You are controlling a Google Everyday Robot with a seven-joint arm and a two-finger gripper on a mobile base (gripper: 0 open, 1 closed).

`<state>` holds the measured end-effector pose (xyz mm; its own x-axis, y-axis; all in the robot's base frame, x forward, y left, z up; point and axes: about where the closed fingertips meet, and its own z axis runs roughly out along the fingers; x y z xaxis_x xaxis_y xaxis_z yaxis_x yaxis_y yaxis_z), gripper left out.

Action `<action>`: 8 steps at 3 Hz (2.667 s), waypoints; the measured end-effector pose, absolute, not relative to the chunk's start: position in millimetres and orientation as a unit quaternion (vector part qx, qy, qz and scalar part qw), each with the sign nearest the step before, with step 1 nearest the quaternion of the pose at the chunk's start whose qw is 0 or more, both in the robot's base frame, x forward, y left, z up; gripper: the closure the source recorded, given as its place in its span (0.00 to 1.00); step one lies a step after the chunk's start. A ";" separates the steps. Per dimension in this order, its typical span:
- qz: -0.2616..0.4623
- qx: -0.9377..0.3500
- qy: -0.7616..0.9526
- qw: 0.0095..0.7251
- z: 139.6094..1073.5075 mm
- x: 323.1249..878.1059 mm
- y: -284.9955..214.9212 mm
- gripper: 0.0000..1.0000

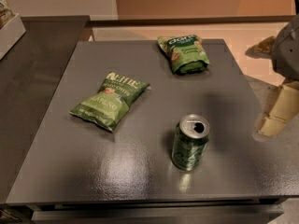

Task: Move green can near green rice chip bag

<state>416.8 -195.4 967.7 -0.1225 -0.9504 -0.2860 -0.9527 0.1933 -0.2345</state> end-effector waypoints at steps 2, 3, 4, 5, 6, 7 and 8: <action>0.084 -0.659 0.713 0.223 935.3 393.5 -158.3 0.00; 0.115 -0.668 0.699 0.229 920.0 386.4 -136.8 0.00; 0.142 -0.674 0.687 0.231 907.8 378.9 -118.1 0.00; 0.164 -0.676 0.678 0.235 900.8 373.2 -102.7 0.00; 0.179 -0.675 0.675 0.238 896.3 370.9 -93.5 0.18; 0.189 -0.673 0.674 0.240 895.8 370.1 -89.5 0.41; 0.191 -0.661 0.681 0.248 901.0 374.4 -91.4 0.64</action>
Offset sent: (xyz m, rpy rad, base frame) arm -0.0345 0.0573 -0.0550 0.2521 0.0711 0.1645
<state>374.4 -91.4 901.0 -0.0019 -0.8066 -0.5911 -0.9963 0.0520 -0.0678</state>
